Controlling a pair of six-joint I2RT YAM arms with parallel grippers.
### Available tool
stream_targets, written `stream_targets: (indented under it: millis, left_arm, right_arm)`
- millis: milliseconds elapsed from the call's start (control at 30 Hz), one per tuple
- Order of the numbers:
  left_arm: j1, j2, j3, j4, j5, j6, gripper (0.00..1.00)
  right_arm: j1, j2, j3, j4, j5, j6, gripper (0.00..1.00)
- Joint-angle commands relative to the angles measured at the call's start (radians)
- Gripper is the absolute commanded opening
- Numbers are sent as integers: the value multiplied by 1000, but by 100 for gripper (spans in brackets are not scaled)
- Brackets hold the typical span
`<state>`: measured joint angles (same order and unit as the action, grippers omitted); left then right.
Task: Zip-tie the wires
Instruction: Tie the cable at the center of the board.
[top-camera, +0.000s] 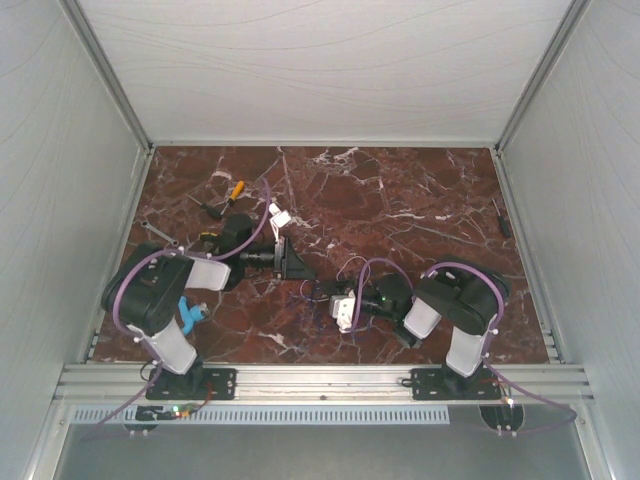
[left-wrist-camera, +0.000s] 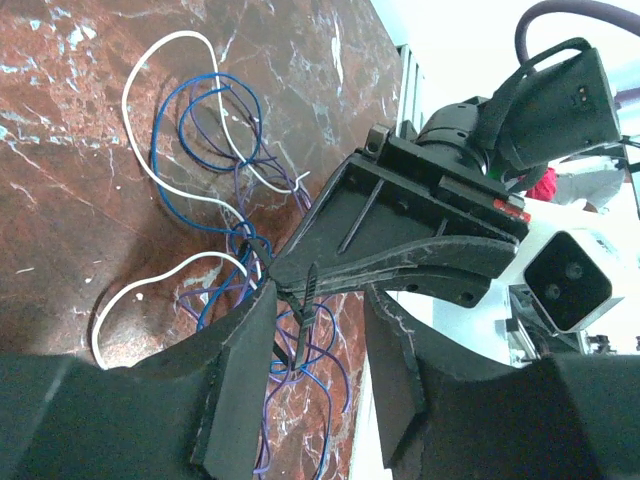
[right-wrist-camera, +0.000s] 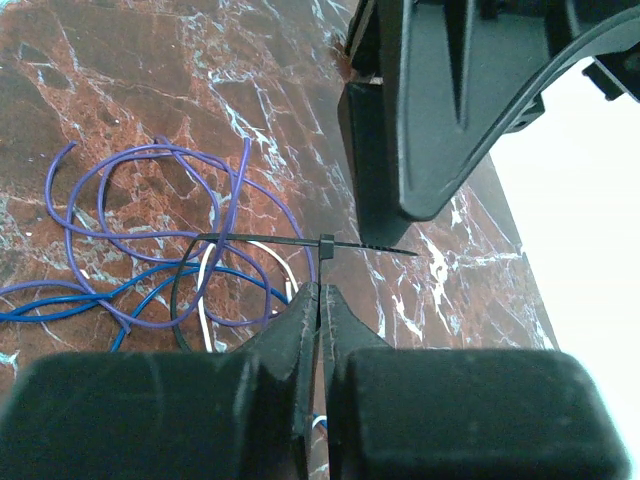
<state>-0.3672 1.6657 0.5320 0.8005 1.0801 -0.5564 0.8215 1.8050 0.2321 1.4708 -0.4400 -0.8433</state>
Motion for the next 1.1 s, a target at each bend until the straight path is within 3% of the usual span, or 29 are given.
stream_targets:
  millis: [0,333,800,1067]
  left_arm:
    - [-3,53,27,147,77,-14,40]
    - [-16,133,36,281,131,-86,32]
    - [-26,171,54,304,138,-103,20]
    - [-33,184,66,308,146,-107,0]
  right_arm:
    - [-7,-23,-7,155,-21,16,0]
    - [-8,-20,-3,155,-23,22,0]
    - [-8,-16,0,155,-26,23,0]
    - [-8,-15,0,155,-23,21,0]
